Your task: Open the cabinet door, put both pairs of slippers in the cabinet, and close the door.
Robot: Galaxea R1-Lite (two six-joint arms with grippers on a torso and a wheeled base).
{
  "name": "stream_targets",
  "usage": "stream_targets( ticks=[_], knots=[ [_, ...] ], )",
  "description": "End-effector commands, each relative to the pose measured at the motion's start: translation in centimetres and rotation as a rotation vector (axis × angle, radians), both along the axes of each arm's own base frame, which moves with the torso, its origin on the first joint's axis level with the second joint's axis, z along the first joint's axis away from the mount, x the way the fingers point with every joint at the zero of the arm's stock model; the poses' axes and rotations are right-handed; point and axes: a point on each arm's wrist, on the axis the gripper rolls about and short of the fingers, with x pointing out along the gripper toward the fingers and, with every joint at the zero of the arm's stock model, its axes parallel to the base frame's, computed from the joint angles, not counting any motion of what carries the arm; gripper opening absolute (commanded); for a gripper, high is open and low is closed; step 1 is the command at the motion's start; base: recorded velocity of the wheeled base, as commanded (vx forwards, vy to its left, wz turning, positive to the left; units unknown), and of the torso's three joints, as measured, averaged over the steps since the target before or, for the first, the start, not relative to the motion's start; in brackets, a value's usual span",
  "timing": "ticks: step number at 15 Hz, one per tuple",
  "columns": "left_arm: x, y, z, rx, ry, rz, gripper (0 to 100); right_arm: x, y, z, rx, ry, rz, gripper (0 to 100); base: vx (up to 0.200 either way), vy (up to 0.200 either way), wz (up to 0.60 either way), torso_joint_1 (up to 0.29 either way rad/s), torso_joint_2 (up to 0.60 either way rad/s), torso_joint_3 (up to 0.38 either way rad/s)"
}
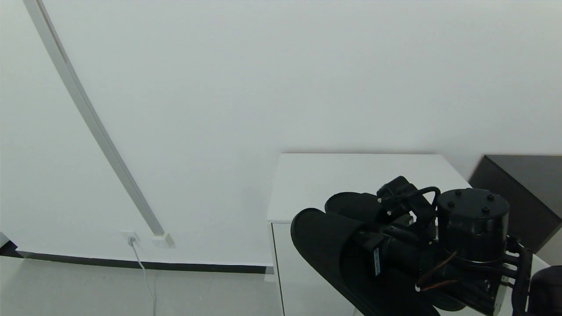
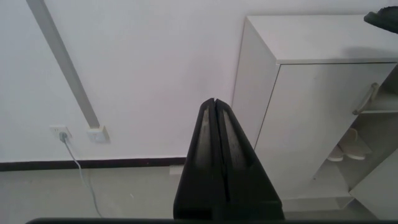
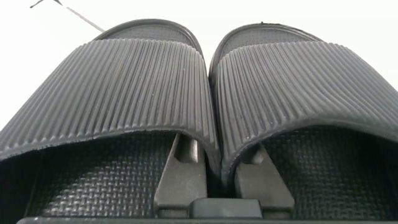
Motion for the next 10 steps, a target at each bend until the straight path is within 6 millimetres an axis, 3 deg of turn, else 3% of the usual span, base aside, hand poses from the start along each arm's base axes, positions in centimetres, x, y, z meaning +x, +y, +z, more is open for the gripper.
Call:
stream_targets(
  ticks=[1,10],
  knots=[
    [0.01,0.0,0.0,0.001,0.001,0.0,0,0.06,0.07,-0.22,-0.006,0.006,-0.001,0,0.0,0.0,0.0,0.0,0.0,0.0],
    [0.01,0.0,0.0,0.001,0.001,0.001,0,-0.06,0.13,-0.13,-0.004,0.003,0.004,0,0.0,-0.2,0.0,0.003,0.0,0.001]
  ],
)
